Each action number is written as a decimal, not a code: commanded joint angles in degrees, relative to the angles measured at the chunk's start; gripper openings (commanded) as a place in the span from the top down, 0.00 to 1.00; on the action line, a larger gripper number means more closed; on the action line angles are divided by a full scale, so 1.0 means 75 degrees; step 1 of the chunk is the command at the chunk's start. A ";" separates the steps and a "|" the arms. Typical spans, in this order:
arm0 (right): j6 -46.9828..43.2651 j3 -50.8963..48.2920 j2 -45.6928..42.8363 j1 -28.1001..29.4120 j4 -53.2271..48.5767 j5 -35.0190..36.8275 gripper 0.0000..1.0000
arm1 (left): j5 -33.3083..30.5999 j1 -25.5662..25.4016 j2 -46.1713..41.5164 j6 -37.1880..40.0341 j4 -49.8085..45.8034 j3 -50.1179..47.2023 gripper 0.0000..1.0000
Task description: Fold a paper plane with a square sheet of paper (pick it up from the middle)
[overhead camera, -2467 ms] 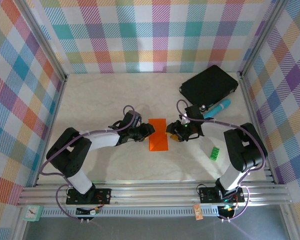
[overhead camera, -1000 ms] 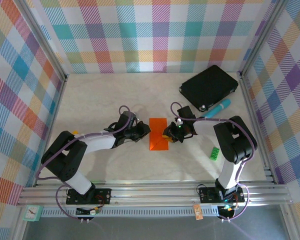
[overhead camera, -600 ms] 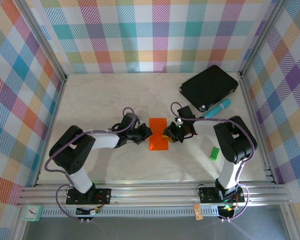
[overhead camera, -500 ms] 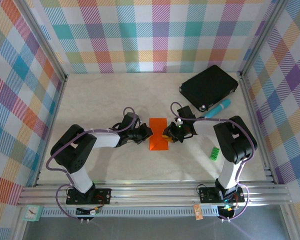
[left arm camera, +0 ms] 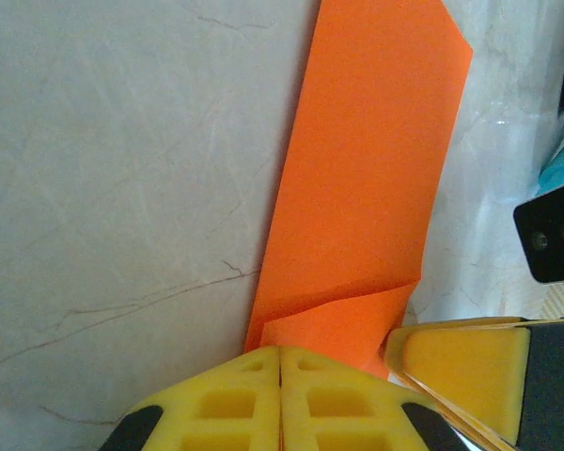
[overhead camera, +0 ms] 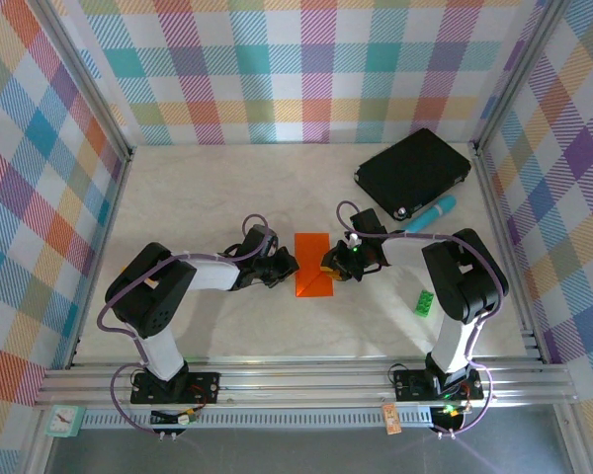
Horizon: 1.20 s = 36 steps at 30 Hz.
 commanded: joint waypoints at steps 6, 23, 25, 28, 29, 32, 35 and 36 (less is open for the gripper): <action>-0.0093 0.0050 0.0111 0.0082 0.0352 -0.0255 0.73 | -0.0097 0.0054 0.0202 -0.0050 -0.0117 -0.0010 0.92; 0.0002 0.0167 0.0284 0.0167 0.0329 -0.0258 0.74 | -0.0220 0.0059 0.0204 -0.0162 -0.0157 -0.0106 0.91; 0.0020 0.0148 0.0310 0.0205 0.0420 -0.0318 0.74 | -0.0214 0.0059 0.0203 -0.0173 -0.0140 -0.0106 0.91; 0.0123 0.0062 0.0335 0.0239 0.0647 -0.0451 0.74 | -0.0191 0.0059 0.0210 -0.0185 -0.0105 -0.0113 0.91; 0.0155 0.0034 0.0351 0.0250 0.0717 -0.0484 0.74 | -0.0191 0.0059 0.0213 -0.0193 -0.0104 -0.0118 0.91; 0.0231 -0.0008 0.0341 0.0287 0.0905 -0.0557 0.74 | -0.0191 0.0059 0.0210 -0.0199 -0.0104 -0.0129 0.91; 0.0346 -0.0110 0.0324 0.0304 0.1129 -0.0593 0.74 | -0.0188 0.0059 0.0166 -0.0215 -0.0081 -0.0142 0.91; 0.0377 -0.0143 0.0332 0.0310 0.1188 -0.0593 0.74 | -0.0189 0.0059 0.0164 -0.0208 -0.0081 -0.0142 0.91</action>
